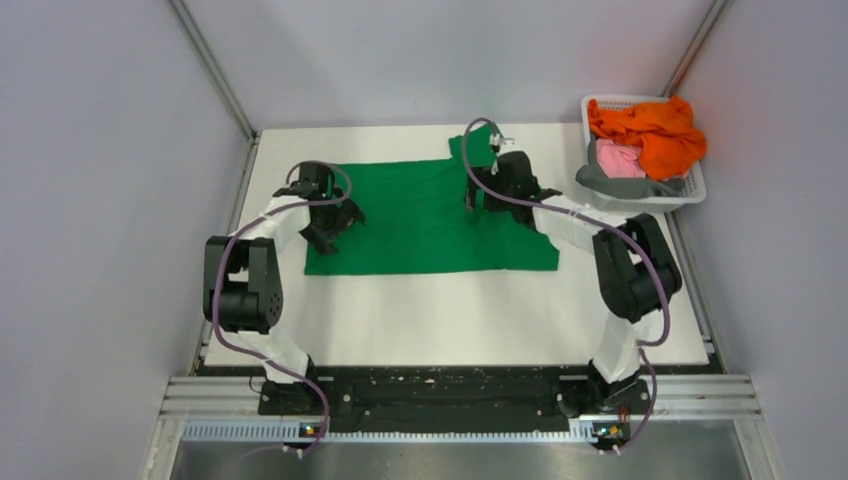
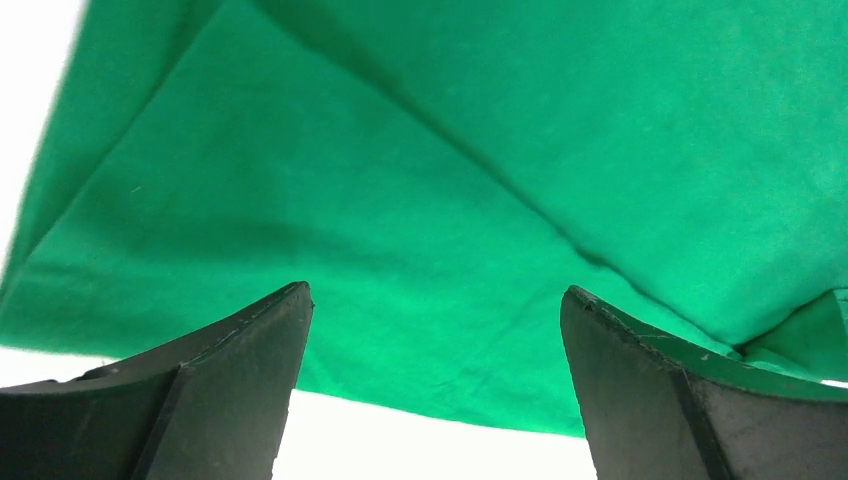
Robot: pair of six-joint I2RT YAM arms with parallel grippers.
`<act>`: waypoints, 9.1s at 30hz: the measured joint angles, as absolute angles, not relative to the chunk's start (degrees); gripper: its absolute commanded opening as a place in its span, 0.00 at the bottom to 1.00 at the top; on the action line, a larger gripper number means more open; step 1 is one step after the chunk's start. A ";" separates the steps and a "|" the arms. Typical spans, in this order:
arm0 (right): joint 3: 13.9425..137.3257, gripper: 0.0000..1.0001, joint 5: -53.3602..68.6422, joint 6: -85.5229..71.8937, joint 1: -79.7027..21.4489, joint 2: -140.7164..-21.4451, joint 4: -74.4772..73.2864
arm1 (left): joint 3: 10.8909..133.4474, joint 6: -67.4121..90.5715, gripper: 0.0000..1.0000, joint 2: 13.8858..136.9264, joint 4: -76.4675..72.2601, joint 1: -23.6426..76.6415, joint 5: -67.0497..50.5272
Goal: Fold and stack the t-shirts
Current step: Fold the flattened tshirt in 1/3 of the way, then grab the side of the flattened tshirt furthest away from the robot with both arms, then fold the other side of the tshirt into a rectangle, then rotate the tshirt 90 degrees
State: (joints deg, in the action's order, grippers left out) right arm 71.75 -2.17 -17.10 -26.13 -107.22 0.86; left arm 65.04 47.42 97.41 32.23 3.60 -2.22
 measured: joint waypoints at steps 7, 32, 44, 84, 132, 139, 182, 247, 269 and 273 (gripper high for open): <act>60.77 0.98 -2.17 -20.08 -26.13 -101.93 0.91 | 67.26 46.81 0.99 103.37 30.04 4.38 -4.34; 22.57 0.98 -4.73 -39.48 -31.75 -53.58 -21.43 | 34.48 57.14 0.97 72.82 22.63 20.21 -0.67; 25.28 0.99 -10.72 -40.07 -31.83 -57.10 -25.26 | 35.66 61.63 0.98 74.04 25.71 22.28 0.38; 41.34 0.99 -17.78 -30.85 -24.38 -65.69 -3.46 | 68.93 53.23 0.90 89.76 42.65 12.47 19.42; 102.98 0.96 -20.40 -12.56 -19.70 -133.43 -0.47 | 95.02 50.65 0.00 122.72 49.23 7.31 17.76; 109.27 0.81 -20.29 -13.02 -19.70 -139.79 -4.62 | 93.71 50.28 0.00 121.58 51.00 8.10 18.96; 64.38 0.00 -15.53 -13.17 -19.86 -94.94 -3.31 | 84.66 44.75 0.00 103.74 50.06 10.20 22.24; 31.86 0.99 -6.44 -36.34 -27.44 -66.78 -19.77 | 50.41 45.98 0.99 82.35 35.64 18.31 9.52; 87.24 0.98 7.16 -22.44 -20.82 -125.29 2.17 | 39.66 60.69 0.99 79.24 20.64 33.82 0.93; 101.93 0.98 13.54 -19.16 -20.84 -135.06 0.51 | 45.12 64.93 0.99 84.77 24.03 39.97 -2.98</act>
State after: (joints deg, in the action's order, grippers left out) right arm 101.93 13.54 -19.16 -20.84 -135.06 0.51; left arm 45.12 64.93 84.77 24.03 39.97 -2.98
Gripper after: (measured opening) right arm 0.984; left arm 0.986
